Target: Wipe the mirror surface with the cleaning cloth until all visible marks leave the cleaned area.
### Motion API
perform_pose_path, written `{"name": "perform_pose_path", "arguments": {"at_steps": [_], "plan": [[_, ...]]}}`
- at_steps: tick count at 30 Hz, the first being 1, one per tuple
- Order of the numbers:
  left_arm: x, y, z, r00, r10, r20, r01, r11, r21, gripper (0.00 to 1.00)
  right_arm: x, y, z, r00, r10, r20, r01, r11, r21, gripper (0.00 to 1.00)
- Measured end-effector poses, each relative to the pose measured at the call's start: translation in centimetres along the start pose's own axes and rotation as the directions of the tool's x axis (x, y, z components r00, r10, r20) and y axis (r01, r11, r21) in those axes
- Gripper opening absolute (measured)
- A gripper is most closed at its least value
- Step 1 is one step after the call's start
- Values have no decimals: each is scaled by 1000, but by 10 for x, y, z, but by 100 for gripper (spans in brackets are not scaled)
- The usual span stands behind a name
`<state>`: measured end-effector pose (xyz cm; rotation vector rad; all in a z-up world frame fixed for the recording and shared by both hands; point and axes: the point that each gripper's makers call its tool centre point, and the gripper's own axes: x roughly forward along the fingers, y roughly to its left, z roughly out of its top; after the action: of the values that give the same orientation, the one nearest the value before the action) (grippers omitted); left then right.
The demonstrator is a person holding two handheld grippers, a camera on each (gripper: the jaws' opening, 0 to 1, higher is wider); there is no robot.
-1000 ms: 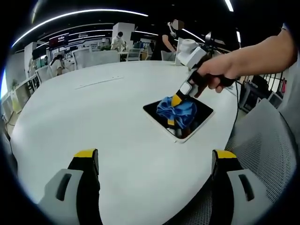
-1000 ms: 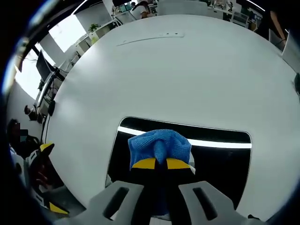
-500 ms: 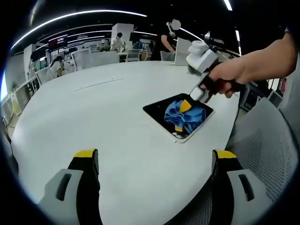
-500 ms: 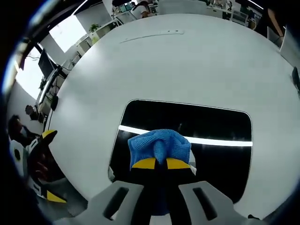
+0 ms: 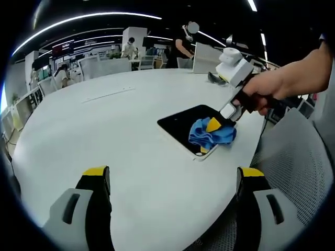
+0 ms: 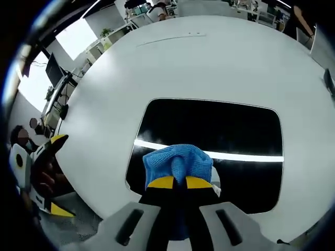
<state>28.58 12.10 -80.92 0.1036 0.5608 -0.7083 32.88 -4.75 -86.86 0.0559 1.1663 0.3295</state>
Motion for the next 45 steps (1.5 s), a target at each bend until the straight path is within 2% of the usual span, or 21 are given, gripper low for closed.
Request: {"name": "perform_pose_path", "arguments": {"at_steps": [15, 21, 29, 35, 38, 43, 45], "plan": [[1, -1, 3, 1000, 8, 8, -8, 1000, -4, 99, -5, 5, -13, 999, 26, -27, -25, 1000, 12, 0], [0, 2, -1, 1000, 23, -9, -23, 1000, -2, 99, -6, 5, -15, 999, 39, -30, -39, 999, 18, 0], [-1, 4, 2, 1000, 21, 18, -20, 1000, -20, 99, -5, 6, -15, 997, 56, -48, -55, 998, 13, 0], [-7, 21, 0, 995, 95, 19, -94, 995, -13, 99, -4, 5, -15, 996, 70, -50, -71, 997, -33, 0], [-9, 27, 0, 992, 127, 18, -127, 992, -29, 99, -4, 4, -15, 995, 93, -47, -93, 996, -7, 0], [-9, 25, -2, 993, 114, 14, -114, 993, -19, 99, -3, 6, -14, 993, 94, -66, -97, 994, -46, 0], [-7, 18, 3, 996, 88, 34, -87, 996, -27, 99, -3, 6, -14, 994, 88, -62, -90, 995, -41, 0]]}}
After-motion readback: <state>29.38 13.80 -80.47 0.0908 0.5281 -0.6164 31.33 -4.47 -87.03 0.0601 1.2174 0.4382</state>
